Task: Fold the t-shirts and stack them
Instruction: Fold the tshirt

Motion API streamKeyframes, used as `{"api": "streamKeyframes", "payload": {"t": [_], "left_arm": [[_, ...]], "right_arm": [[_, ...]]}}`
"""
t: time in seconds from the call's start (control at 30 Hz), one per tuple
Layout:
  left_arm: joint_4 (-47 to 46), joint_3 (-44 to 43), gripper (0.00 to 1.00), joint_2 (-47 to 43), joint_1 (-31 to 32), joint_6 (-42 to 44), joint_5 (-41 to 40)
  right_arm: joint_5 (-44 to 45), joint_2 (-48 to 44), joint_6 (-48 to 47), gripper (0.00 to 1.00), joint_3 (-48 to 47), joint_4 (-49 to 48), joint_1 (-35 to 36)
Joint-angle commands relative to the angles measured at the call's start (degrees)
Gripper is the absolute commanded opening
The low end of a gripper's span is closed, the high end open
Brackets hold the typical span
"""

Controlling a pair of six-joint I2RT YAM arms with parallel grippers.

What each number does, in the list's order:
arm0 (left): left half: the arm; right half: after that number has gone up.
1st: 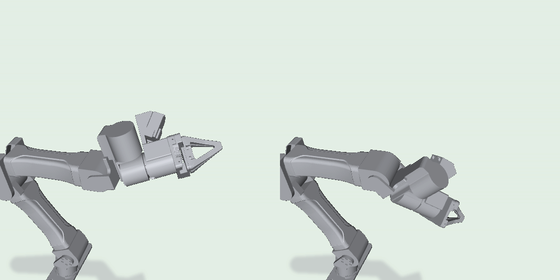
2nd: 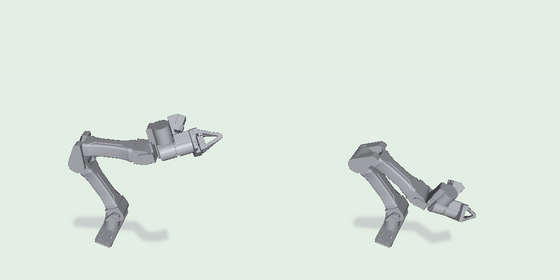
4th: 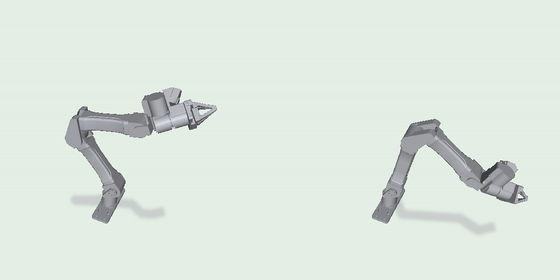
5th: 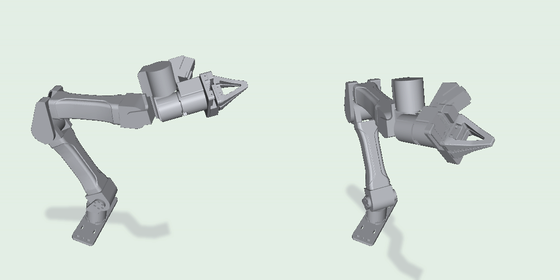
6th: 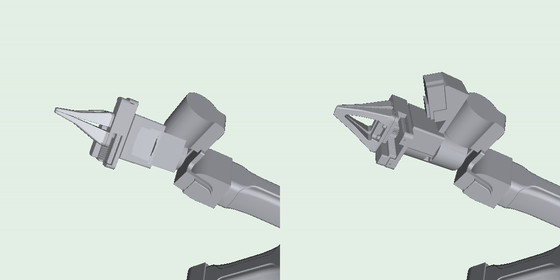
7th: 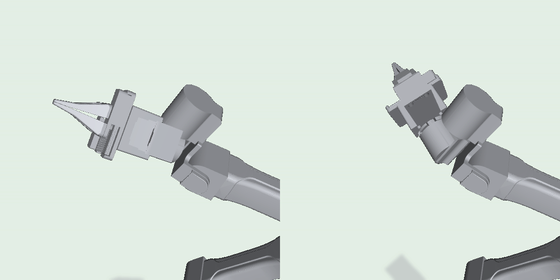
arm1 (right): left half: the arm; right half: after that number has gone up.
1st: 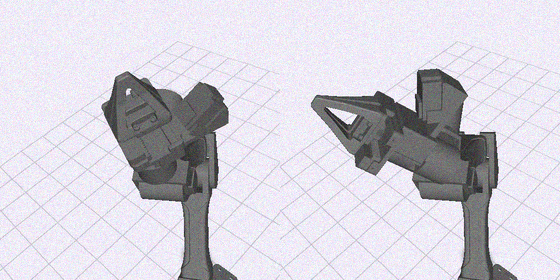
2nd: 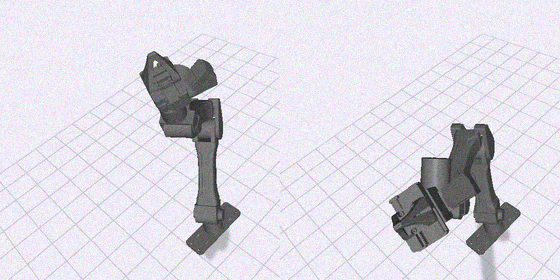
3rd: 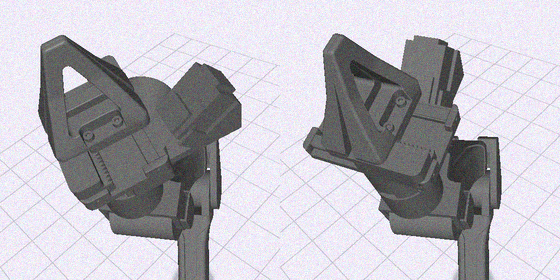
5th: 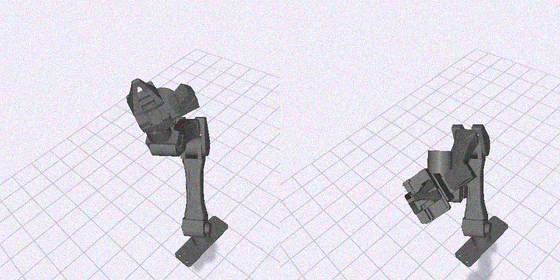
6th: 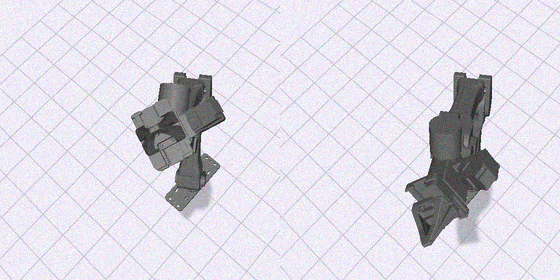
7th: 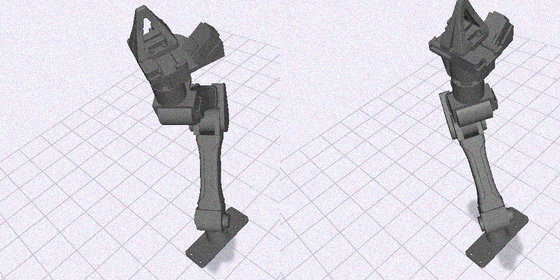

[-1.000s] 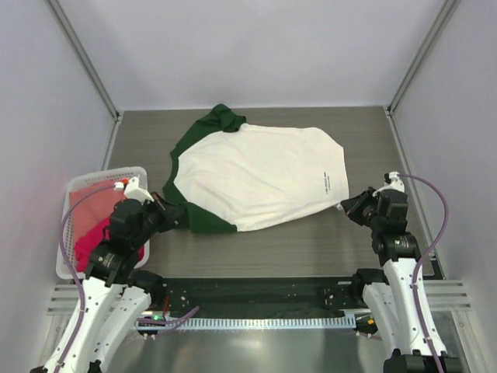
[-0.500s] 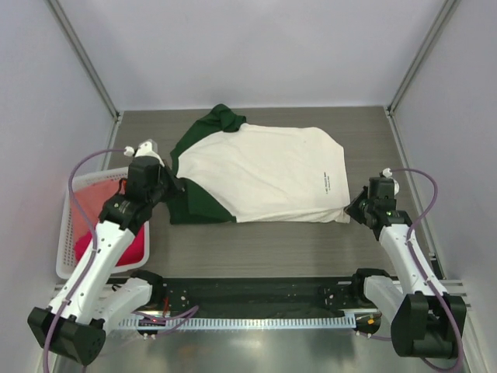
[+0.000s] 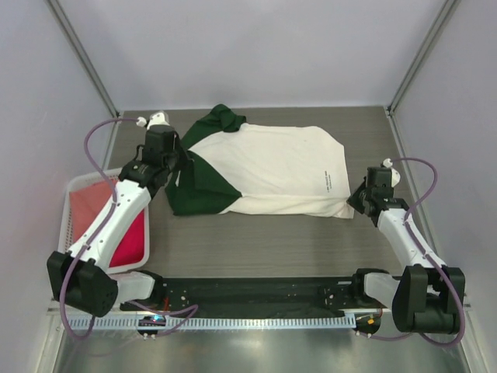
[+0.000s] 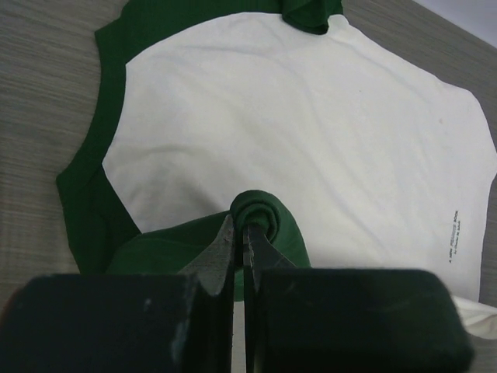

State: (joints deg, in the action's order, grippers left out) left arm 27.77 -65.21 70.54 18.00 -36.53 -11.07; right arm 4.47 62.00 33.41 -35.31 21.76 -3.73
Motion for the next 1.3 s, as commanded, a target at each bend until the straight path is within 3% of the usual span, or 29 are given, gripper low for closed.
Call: {"api": "streamKeyframes", "payload": {"t": [0.0,0.6,0.97,1.27], "left_arm": [[-4.3,-4.74,0.0,2.83,0.02,2.34,-2.37],[-10.72,-20.74,0.0,24.89,0.02,6.47,-0.71],[-7.91,-29.53,0.0,30.44,0.02,7.44,-2.63],[-6.41,-30.94,0.0,31.58,0.02,8.41,-6.42]], "right_arm": [[1.68,1.89,-1.24,0.01,-3.62,-4.18,-0.14],[0.63,16.83,-2.03,0.01,-9.78,-9.89,-0.14],[0.1,21.32,-1.77,0.01,-12.5,-12.0,-0.14],[-0.16,25.01,-1.68,0.01,-15.75,-12.44,-0.14]]}}
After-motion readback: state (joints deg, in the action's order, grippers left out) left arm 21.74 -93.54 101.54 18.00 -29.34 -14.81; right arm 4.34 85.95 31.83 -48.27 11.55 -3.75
